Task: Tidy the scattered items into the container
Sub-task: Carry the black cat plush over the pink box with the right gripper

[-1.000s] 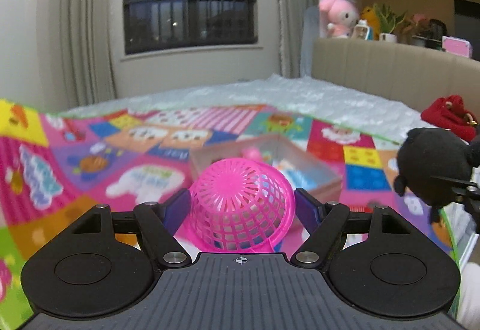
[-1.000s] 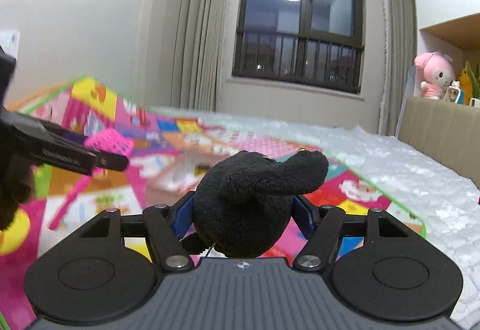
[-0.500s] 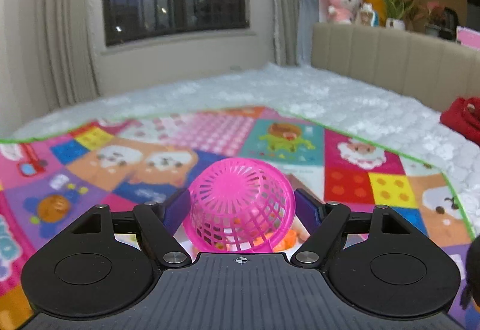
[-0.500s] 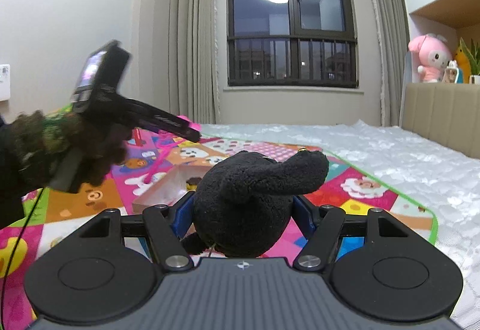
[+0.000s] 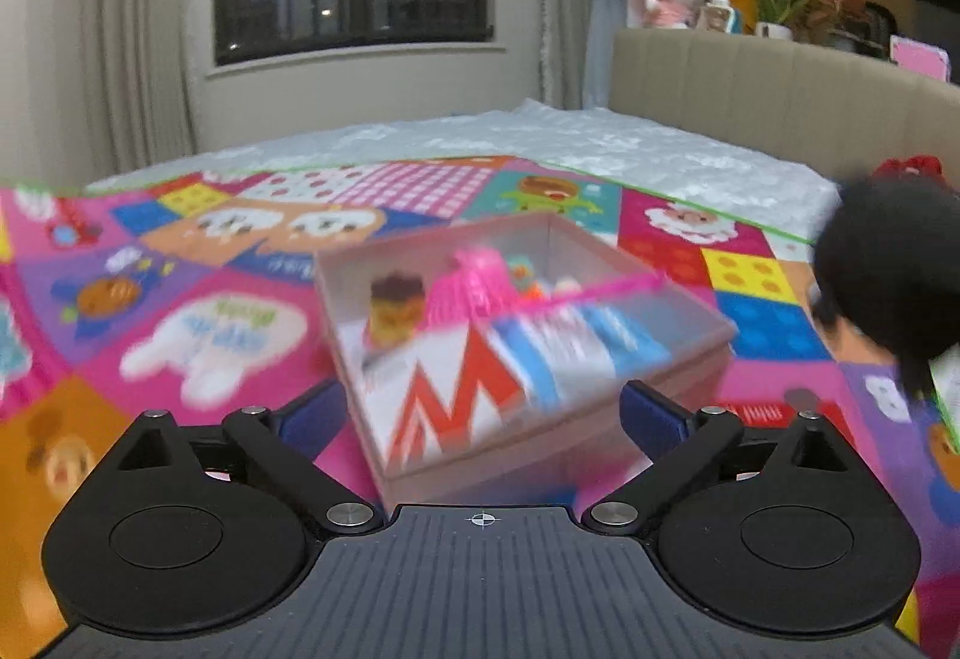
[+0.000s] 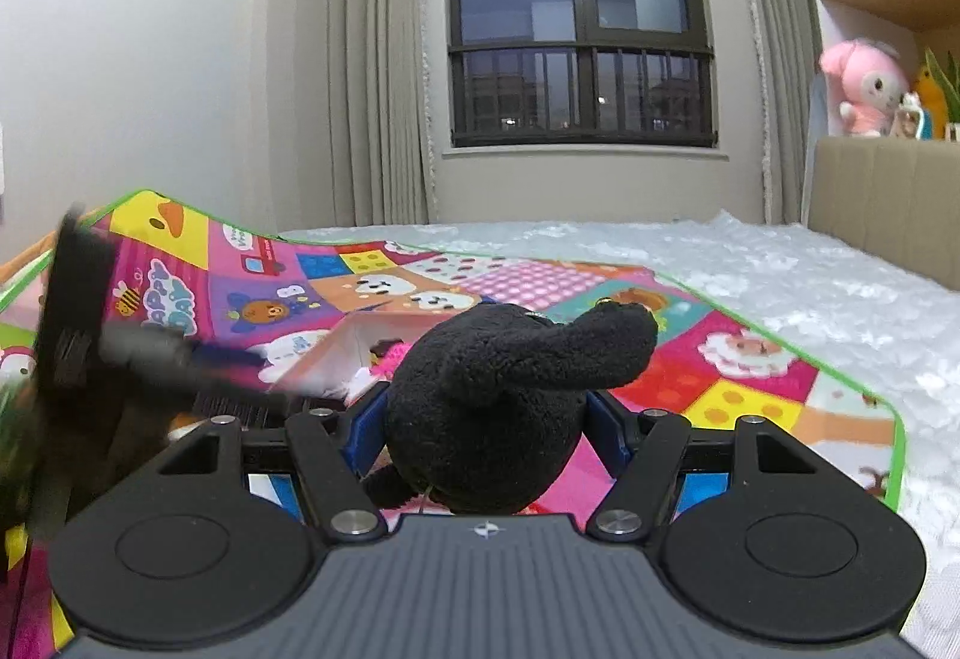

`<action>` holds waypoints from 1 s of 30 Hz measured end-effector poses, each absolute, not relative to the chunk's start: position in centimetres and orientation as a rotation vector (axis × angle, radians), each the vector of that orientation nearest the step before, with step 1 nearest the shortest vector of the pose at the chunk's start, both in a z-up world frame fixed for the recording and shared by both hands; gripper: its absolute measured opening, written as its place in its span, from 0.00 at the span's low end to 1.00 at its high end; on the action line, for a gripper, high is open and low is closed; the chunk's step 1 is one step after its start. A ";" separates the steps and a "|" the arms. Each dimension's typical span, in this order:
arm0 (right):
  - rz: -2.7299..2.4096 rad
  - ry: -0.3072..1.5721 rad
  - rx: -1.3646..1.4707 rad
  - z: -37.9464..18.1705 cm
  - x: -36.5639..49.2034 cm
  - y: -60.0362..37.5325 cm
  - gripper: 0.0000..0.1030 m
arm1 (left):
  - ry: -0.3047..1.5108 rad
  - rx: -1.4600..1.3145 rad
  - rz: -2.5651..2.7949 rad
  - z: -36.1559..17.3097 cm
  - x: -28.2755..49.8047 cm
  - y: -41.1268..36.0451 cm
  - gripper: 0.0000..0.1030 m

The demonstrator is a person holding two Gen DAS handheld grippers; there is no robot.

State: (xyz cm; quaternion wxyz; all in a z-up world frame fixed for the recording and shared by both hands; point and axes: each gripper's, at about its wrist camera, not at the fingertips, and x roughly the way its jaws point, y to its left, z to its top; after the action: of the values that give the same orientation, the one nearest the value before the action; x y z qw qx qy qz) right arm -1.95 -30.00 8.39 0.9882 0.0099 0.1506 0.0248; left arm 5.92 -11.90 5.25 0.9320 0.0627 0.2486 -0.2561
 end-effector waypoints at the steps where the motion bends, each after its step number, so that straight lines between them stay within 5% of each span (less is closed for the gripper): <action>1: 0.049 0.290 0.001 8.9 -1.8 -29.7 0.66 | 0.512 0.113 -0.527 4.8 5.2 -11.5 0.98; 12: 0.157 0.278 0.063 16.8 9.9 -26.6 0.66 | 0.500 -0.079 -0.616 3.3 2.0 -9.8 1.00; 21: 0.224 0.564 0.171 9.4 20.7 -23.6 0.67 | 0.494 -0.204 -0.647 3.4 2.9 -6.6 1.00; 30: 0.111 0.621 0.135 7.8 17.3 -28.0 0.73 | 0.546 -0.223 -0.629 2.7 3.5 -6.0 1.00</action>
State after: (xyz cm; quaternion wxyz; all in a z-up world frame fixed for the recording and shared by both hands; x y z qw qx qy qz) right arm 17.29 -27.99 7.82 0.9484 0.0666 0.3053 0.0544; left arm 3.53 -6.03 2.73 0.9084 -0.1082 0.2647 -0.3050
